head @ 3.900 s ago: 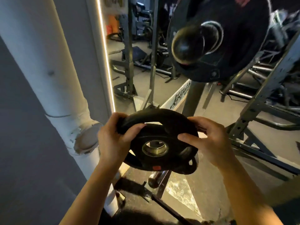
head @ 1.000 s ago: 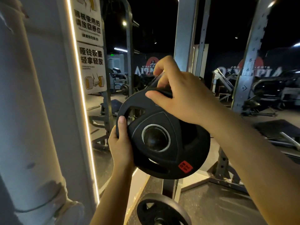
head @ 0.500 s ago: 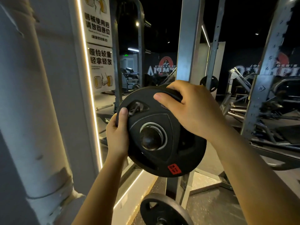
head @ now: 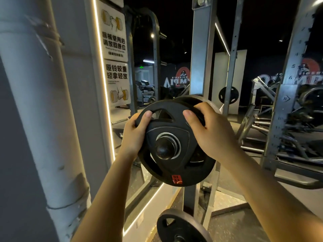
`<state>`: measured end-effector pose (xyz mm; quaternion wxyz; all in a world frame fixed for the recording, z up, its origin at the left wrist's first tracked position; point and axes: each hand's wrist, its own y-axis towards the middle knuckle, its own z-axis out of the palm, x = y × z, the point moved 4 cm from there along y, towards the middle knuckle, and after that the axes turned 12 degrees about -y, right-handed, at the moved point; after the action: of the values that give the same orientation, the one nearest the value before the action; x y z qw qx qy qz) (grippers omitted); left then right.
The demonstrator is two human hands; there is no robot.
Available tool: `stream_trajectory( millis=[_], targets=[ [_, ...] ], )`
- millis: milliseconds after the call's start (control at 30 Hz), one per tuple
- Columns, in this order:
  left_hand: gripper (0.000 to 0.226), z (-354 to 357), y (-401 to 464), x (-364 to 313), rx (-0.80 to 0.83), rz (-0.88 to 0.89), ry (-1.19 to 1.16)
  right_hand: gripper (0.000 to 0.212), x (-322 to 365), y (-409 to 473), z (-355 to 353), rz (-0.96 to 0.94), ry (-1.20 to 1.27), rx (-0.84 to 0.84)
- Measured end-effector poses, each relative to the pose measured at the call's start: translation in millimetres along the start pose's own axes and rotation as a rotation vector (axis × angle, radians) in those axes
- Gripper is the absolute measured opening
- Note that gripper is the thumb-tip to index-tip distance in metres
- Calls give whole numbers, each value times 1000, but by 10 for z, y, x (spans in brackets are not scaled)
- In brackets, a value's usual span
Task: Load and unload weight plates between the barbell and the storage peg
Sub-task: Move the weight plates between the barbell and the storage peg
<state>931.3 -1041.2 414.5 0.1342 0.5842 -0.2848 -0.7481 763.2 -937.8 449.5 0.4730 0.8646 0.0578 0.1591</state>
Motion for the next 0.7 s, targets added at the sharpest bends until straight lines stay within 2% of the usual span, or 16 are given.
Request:
stream_trajectory(
  millis=[67, 133, 200, 267, 333, 433, 500, 700],
  targets=[
    [27, -8, -63, 116, -112, -44, -87, 35, 82, 126, -4, -8, -102, 106],
    [41, -4, -181, 307, -221, -105, -219, 37, 213, 301, 11, -63, -188, 142],
    [56, 40, -322, 499, -308, -186, -324, 47, 337, 509, 61, -127, -301, 222],
    [61, 102, -435, 622, -369, -249, -409, 56, 404, 689, 169, -159, -339, 370],
    [64, 159, -489, 671, -390, -281, -467, 62, 449, 771, 236, -209, -378, 439],
    [68, 162, -491, 678, -395, -283, -437, 67, 461, 764, 255, -265, -435, 379],
    [68, 129, -460, 653, -378, -279, -378, 62, 432, 719, 207, -260, -440, 317],
    [45, -15, -201, 383, -213, -156, -149, 51, 196, 396, 40, -113, -250, 90]
  ],
)
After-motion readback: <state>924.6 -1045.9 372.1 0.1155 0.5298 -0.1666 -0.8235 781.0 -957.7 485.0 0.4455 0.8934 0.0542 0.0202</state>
